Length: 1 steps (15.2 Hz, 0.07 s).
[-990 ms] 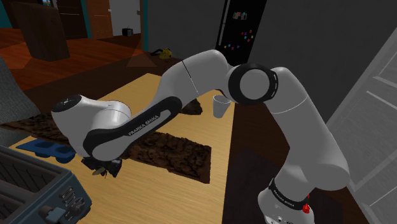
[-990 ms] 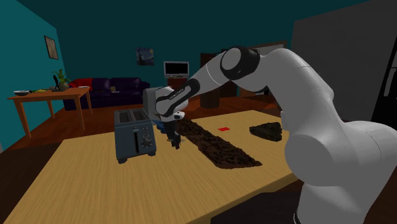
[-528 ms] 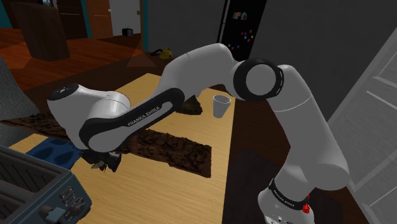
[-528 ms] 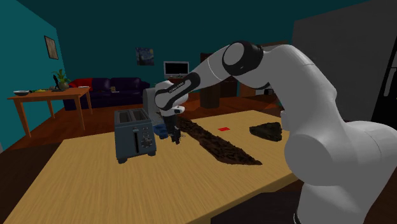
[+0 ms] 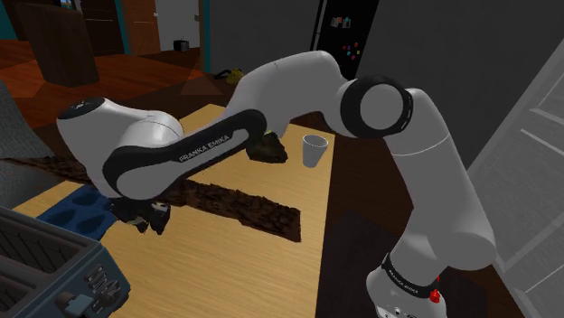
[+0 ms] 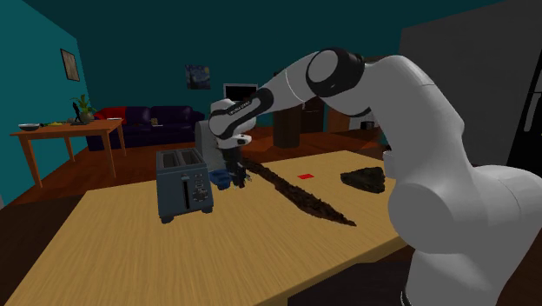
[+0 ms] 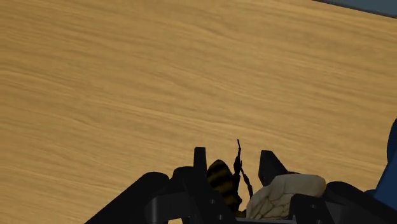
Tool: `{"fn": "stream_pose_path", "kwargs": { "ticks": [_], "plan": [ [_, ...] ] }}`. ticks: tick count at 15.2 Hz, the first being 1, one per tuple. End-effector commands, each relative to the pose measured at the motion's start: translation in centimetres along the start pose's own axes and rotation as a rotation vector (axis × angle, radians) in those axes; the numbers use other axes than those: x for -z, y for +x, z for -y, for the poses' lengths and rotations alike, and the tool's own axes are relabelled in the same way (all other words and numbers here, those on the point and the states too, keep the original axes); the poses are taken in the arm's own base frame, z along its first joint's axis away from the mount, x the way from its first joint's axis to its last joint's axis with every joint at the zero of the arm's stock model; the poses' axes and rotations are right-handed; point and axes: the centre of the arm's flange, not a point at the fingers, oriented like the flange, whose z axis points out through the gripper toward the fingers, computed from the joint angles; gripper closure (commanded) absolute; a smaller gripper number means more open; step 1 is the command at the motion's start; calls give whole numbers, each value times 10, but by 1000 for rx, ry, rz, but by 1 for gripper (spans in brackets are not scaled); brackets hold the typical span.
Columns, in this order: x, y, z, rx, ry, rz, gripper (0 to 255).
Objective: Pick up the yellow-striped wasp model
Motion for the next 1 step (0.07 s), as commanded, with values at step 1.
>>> {"fn": "stream_pose_path", "kwargs": {
  "ticks": [1],
  "plan": [
    [4,2,0,-1,3,0,255]
  ]
}}
